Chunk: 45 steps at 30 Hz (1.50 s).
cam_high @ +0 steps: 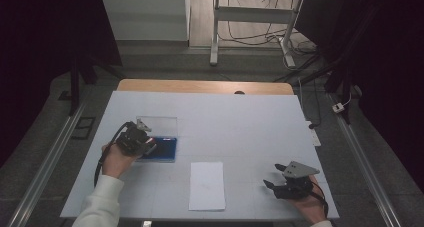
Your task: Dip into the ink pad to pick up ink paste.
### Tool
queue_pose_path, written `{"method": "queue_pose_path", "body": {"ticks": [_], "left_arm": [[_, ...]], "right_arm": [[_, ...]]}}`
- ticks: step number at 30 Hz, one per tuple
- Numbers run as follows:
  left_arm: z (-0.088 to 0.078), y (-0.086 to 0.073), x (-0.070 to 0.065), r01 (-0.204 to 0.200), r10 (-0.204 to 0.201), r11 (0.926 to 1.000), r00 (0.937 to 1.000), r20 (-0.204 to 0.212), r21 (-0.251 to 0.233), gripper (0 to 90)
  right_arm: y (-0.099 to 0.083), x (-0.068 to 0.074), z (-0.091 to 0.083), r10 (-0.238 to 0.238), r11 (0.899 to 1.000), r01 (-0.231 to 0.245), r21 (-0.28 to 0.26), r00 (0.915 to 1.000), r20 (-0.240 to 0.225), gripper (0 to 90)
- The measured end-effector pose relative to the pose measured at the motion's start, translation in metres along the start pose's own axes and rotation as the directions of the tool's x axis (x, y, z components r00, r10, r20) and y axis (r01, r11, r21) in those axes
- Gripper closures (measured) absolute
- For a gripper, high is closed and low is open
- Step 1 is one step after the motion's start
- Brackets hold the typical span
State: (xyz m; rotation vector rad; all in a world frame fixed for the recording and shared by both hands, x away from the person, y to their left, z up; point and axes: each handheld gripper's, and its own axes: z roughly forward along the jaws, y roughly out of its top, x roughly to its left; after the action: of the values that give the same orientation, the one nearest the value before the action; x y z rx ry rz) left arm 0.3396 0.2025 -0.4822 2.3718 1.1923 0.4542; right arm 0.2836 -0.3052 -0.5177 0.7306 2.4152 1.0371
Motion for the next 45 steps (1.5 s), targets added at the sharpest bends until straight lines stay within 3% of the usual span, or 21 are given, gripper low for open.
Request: {"method": "queue_pose_path", "body": {"ticks": [7, 11, 13, 45], "left_arm": [[0.0005, 0.0038, -0.0038, -0.018, 0.019, 0.9993, 0.9996, -0.022, 0.033, 70.9], [0.0037, 0.0021, -0.0013, 0.001, -0.001, 0.9992, 1.0, -0.009, 0.041, 70.9], [0.0044, 0.0006, -0.0006, 0.017, -0.017, 0.9992, 0.9999, -0.002, 0.036, 71.1], [0.0069, 0.0005, -0.0038, -0.01, 0.011, 0.9994, 0.9997, -0.023, 0.034, 71.3]], "right_arm": [[0.0007, 0.0003, -0.0005, 0.001, 1.0, -0.001, -0.006, 1.0, -0.007, 28.1], [0.0008, 0.0003, -0.0018, 0.0, 1.0, 0.0, -0.009, 1.0, 0.0, 28.1], [0.0008, 0.0004, -0.0015, 0.0, 1.0, 0.0, -0.008, 1.0, 0.0, 28.1], [0.0033, 0.004, 0.0017, -0.008, 1.0, 0.008, -0.009, 0.9999, -0.015, 28.1]]}}
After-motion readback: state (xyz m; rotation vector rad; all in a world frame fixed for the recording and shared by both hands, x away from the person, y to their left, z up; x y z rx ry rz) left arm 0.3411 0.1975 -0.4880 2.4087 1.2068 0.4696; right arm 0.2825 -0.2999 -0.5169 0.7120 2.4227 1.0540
